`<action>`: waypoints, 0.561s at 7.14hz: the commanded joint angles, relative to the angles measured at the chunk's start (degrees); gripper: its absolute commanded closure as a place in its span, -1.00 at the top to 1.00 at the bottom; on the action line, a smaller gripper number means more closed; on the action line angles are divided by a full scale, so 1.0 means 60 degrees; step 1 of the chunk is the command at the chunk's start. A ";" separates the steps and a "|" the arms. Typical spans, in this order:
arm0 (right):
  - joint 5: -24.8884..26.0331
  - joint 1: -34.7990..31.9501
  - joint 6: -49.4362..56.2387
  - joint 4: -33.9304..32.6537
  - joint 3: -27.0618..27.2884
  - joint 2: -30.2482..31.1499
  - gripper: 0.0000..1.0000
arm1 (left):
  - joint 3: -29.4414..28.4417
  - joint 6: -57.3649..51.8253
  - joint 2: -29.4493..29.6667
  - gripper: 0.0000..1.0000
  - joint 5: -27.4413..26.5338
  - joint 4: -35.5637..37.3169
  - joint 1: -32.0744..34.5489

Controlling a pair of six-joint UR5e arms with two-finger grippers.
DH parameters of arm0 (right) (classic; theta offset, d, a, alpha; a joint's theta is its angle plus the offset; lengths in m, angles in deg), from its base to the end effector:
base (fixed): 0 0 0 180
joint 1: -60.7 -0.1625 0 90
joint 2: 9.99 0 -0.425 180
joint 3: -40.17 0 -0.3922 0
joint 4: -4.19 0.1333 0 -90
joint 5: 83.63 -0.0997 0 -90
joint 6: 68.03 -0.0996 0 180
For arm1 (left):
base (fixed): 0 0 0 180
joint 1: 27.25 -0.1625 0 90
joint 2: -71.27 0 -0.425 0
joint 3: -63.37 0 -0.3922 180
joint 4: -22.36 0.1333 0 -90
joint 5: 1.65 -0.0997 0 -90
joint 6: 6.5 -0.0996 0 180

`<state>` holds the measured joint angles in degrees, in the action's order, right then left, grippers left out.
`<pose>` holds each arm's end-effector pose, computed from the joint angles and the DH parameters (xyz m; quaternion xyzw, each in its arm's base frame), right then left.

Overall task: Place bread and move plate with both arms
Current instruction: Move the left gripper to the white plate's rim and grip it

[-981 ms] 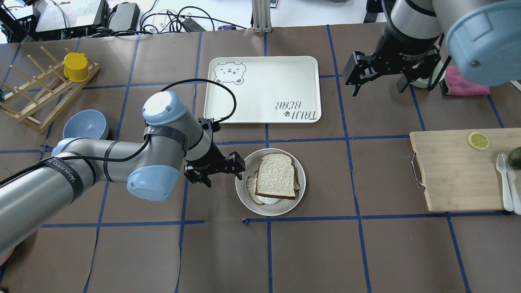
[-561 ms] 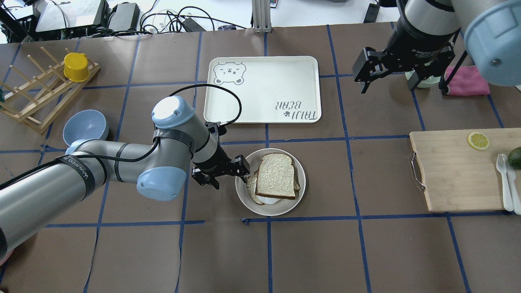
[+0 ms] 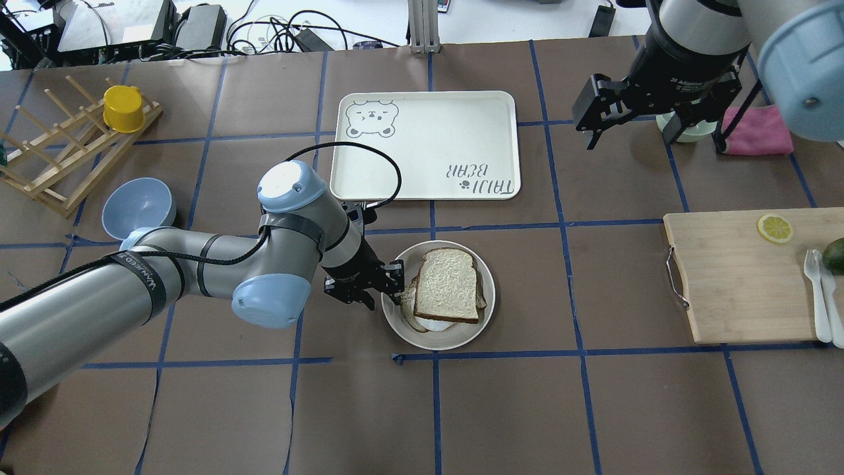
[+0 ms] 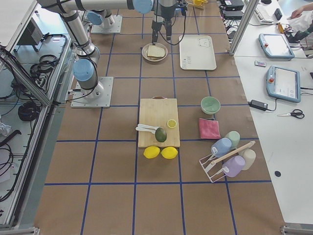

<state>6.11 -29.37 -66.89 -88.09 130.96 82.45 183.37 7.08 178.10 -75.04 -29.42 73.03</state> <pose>0.1343 -0.4801 0.5059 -0.0106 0.9994 -0.0343 0.0019 -0.2441 -0.4392 0.1740 0.0392 -0.9860 -0.1024 0.1256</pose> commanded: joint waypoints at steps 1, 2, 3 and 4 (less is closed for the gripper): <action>0.0000 0.0012 0.0000 -0.0001 0.0016 -0.0011 1.00 | -0.0004 -0.0023 0.0006 -0.49 0.0015 0.0001 0.0000; 0.0000 0.0012 0.0000 -0.0001 0.0016 -0.0011 1.00 | -0.0019 -0.0038 -0.0008 -0.85 0.0016 0.0016 -0.0015; 0.0015 0.0012 0.0000 -0.0001 0.0030 -0.0011 1.00 | -0.0048 -0.0096 -0.0023 -1.00 0.0016 0.0060 -0.0058; 0.0000 0.0012 0.0000 -0.0001 0.0030 -0.0011 1.00 | -0.0048 -0.0154 -0.0212 -1.00 0.0030 0.0031 -0.0117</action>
<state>6.15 -29.30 -66.89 -88.09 131.11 82.39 183.15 6.54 177.71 -74.94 -29.20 72.69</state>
